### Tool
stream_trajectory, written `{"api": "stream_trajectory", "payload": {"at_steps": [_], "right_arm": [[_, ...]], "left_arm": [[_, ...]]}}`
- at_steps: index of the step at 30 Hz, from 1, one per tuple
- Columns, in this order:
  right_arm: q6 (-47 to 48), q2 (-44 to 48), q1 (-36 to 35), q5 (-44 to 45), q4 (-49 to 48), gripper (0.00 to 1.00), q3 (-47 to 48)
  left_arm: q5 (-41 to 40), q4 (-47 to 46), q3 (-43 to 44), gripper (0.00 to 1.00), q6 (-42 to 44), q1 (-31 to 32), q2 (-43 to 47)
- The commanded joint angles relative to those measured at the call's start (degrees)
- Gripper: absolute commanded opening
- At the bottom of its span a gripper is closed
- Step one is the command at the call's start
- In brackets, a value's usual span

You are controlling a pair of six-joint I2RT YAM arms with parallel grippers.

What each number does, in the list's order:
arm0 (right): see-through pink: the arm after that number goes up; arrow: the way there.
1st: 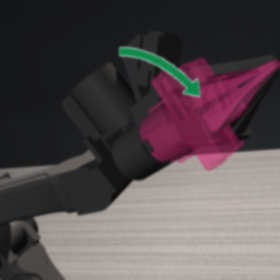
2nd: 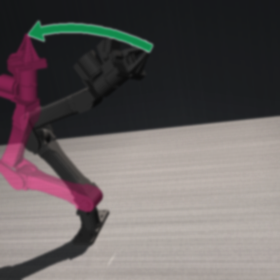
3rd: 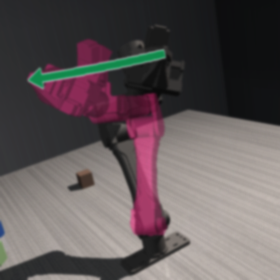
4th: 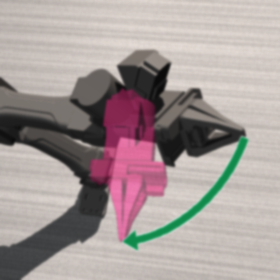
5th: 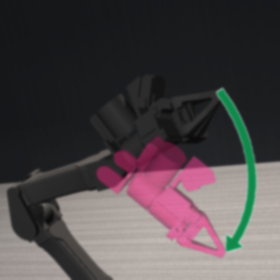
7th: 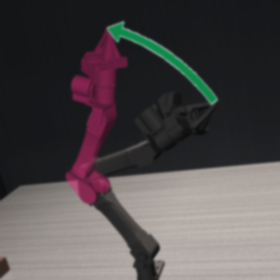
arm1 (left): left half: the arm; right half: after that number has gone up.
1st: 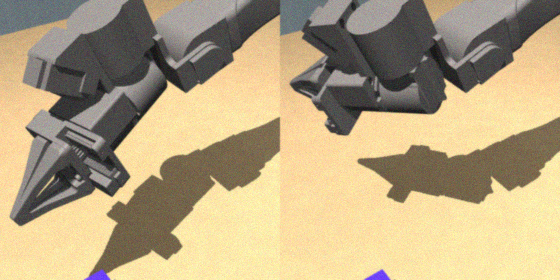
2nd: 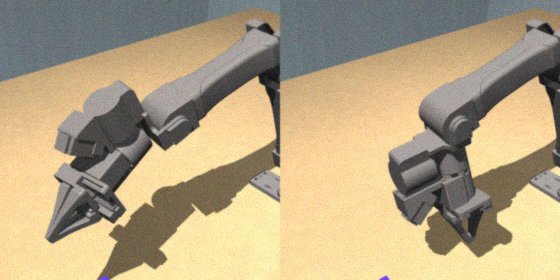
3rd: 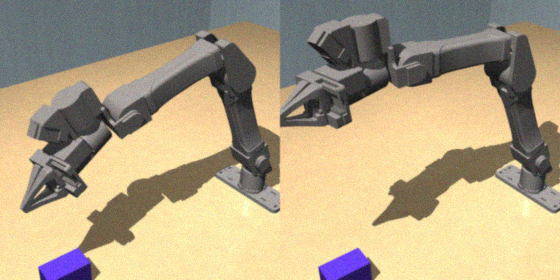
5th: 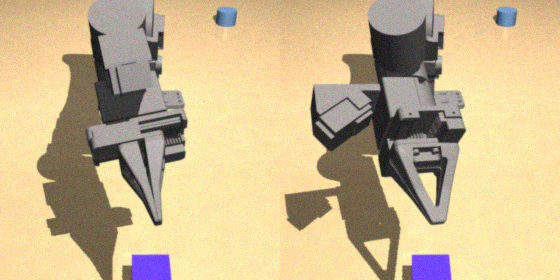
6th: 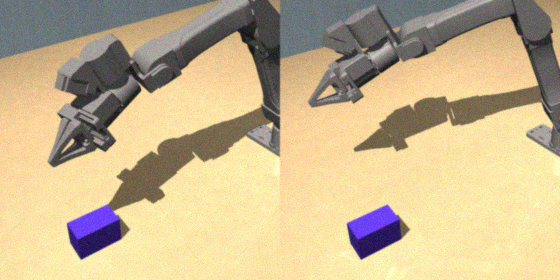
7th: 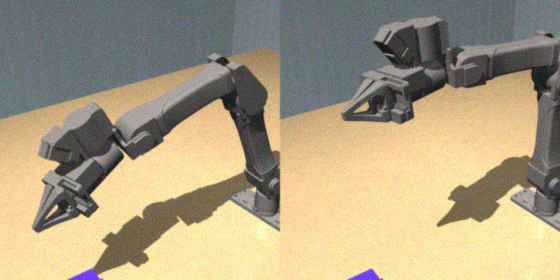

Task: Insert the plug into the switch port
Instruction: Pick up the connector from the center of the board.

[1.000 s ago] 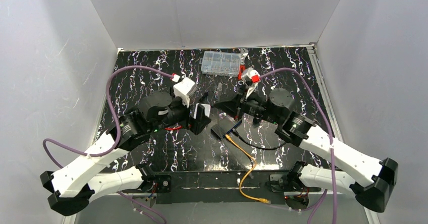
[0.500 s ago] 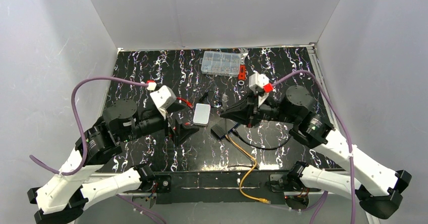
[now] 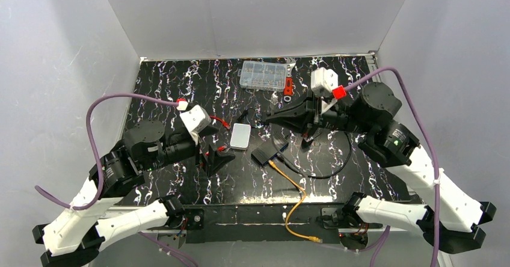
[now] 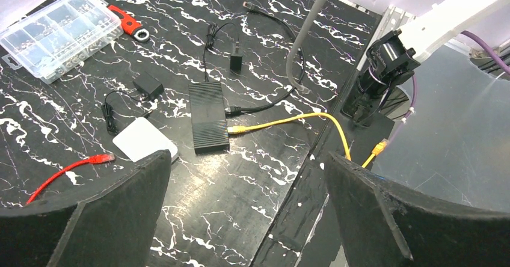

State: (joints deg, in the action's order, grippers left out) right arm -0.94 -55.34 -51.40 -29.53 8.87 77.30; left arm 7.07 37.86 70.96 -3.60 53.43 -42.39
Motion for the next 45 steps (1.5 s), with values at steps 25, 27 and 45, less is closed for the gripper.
{"api": "stream_trajectory", "payload": {"at_steps": [25, 27, 45], "right_arm": [[13.73, -5.3, 1.16, -30.38, 41.18, 0.01, -6.73], [14.11, -6.4, 1.04, -33.95, 40.91, 0.01, -7.07], [17.86, -16.13, -0.99, -44.41, 39.18, 0.01, -7.08]], "left_arm": [[32.37, -2.93, -3.29, 0.98, 4.07, 0.18, -3.32], [35.08, -4.75, -4.48, 0.98, 2.87, 0.18, -3.13], [41.78, -14.81, -7.84, 0.97, -4.58, 0.2, -5.71]]}}
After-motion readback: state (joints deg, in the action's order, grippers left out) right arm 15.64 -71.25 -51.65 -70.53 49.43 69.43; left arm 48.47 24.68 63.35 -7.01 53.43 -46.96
